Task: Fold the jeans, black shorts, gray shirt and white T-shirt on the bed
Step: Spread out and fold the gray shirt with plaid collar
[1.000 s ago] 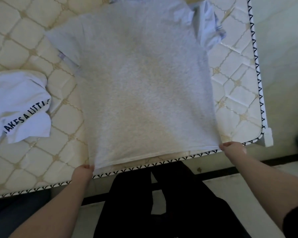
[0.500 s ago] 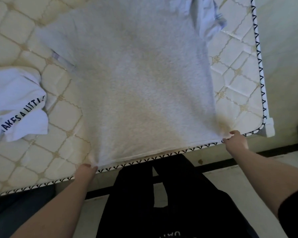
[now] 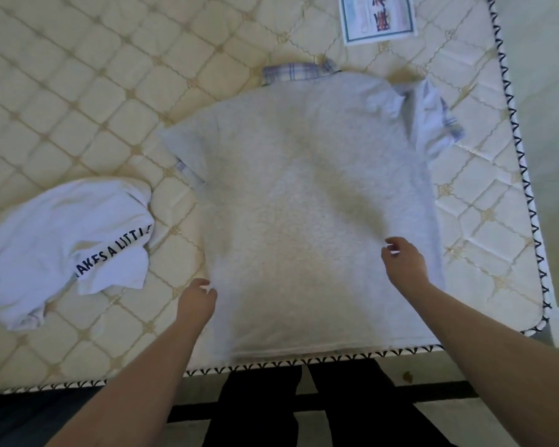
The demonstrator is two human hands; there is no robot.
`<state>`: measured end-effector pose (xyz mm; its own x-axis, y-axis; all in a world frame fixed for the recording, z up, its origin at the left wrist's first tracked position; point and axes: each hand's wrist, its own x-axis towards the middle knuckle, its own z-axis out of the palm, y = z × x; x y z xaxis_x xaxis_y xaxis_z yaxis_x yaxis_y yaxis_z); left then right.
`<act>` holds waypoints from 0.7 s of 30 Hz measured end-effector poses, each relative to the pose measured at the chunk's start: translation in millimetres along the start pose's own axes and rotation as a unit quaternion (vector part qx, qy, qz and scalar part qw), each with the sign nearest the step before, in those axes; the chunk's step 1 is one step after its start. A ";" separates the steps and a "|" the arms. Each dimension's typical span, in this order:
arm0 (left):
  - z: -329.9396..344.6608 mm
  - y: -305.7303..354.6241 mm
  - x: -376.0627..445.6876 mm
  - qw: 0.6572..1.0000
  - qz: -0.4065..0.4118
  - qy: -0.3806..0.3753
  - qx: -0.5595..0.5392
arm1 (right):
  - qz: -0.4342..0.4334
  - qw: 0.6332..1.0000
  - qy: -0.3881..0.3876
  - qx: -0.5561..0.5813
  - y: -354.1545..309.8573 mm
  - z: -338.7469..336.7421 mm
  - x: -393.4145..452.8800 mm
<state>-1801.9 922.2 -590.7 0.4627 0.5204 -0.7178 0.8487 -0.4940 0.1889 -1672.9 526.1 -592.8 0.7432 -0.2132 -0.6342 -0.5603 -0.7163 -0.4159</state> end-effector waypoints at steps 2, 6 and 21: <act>-10.5 19.9 20.6 0.999 0.033 0.005 -0.025 | -0.042 0.999 -0.014 0.009 -38.4 20.2 6.7; -28.1 49.4 64.6 0.991 0.110 0.025 -0.069 | -0.108 0.992 -0.055 0.033 -102.5 64.5 15.2; -113.5 102.8 213.6 0.968 0.150 0.086 -0.184 | -0.051 0.937 -0.202 0.280 -262.0 163.7 66.1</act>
<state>-1586.7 1061.6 -648.5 0.7119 0.5152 -0.4772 0.6882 -0.3765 0.6201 -1536.9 808.4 -632.5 0.6678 0.1882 -0.7201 -0.6814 -0.2346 -0.6932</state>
